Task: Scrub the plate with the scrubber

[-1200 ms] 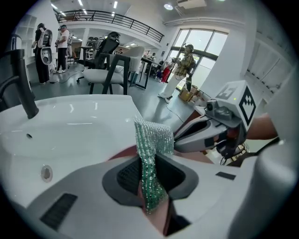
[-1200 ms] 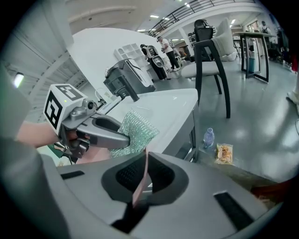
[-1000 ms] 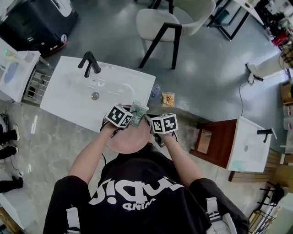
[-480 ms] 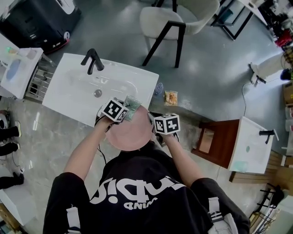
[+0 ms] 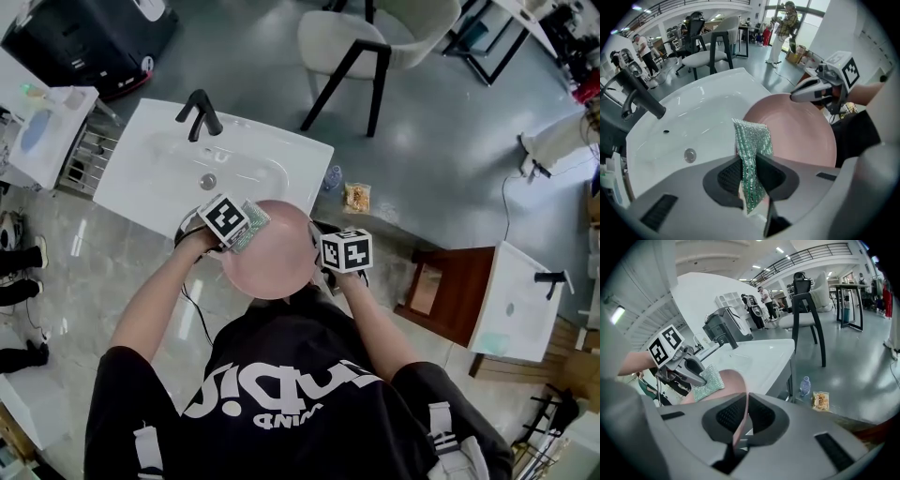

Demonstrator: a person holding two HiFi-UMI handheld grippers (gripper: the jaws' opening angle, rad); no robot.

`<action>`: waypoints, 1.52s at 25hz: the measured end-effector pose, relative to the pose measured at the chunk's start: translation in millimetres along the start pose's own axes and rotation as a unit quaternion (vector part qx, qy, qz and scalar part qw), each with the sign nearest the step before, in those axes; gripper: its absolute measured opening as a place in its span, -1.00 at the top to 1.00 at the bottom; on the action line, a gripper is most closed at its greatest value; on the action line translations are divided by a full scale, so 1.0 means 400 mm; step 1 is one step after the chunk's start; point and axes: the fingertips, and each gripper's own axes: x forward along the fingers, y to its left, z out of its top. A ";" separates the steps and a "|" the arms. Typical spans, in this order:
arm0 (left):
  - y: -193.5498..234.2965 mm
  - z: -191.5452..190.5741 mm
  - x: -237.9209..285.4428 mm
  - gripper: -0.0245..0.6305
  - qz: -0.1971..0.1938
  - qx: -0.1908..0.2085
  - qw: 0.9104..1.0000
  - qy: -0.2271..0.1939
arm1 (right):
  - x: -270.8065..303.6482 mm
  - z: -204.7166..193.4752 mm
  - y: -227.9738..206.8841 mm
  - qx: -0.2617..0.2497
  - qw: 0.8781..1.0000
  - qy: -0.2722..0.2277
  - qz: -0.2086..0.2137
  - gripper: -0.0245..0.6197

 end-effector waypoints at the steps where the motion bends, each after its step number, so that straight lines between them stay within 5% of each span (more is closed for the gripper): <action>1: -0.002 -0.015 -0.005 0.64 0.002 0.010 1.000 0.013 | 0.000 0.001 -0.001 0.002 1.000 -0.002 0.000 0.84; 15: -0.143 -0.098 -0.017 0.64 -0.075 0.008 0.997 0.033 | -0.010 -0.012 -0.014 0.036 0.999 -0.014 -0.016 0.84; 38: -0.384 0.002 0.038 0.64 -0.178 0.053 0.982 0.011 | -0.014 -0.020 -0.020 0.093 0.995 -0.029 -0.032 0.78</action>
